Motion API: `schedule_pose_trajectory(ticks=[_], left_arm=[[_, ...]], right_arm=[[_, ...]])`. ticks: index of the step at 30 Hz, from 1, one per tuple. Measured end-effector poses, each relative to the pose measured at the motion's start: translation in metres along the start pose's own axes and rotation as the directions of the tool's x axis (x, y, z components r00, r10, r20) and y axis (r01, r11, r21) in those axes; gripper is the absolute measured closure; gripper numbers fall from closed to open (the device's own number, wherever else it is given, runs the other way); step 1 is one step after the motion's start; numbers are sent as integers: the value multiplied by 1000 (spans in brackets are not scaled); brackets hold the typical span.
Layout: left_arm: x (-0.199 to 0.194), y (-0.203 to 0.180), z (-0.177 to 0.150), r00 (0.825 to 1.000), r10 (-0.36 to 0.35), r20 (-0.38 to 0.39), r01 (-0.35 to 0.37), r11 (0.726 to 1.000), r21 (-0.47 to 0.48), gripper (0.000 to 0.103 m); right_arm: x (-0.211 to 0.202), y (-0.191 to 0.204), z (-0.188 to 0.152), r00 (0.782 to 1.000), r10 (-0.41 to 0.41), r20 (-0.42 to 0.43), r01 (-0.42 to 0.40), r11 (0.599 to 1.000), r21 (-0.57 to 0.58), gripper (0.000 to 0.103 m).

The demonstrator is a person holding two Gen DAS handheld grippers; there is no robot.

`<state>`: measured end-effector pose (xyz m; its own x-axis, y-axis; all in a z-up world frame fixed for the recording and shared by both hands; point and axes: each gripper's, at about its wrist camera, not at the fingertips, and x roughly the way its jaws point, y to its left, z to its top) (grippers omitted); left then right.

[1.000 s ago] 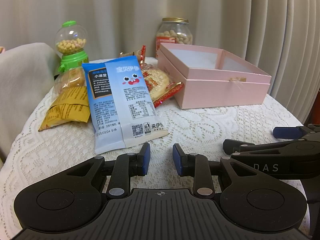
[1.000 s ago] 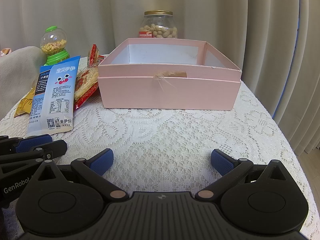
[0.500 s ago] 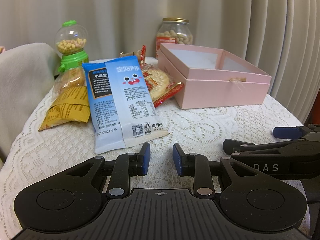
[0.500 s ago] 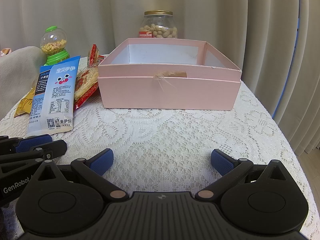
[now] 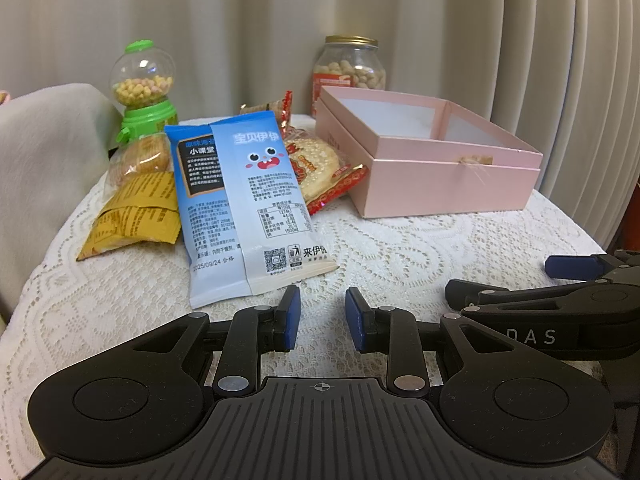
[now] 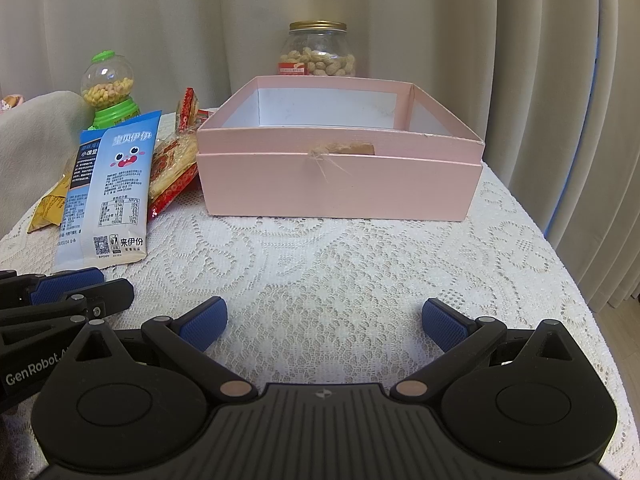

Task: Organize snacks

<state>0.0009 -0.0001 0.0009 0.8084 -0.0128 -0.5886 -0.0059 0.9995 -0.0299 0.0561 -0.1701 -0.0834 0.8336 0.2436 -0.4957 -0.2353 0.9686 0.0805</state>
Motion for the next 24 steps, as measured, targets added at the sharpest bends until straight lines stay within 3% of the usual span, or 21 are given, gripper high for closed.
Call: schedule_pose_trajectory(ticks=[24], left_arm=[[0,1,0,1000,-1,1,1,1000,-1,72]], right_arm=[[1,1,-2,1000,-2,1,2,1000,-2,0]])
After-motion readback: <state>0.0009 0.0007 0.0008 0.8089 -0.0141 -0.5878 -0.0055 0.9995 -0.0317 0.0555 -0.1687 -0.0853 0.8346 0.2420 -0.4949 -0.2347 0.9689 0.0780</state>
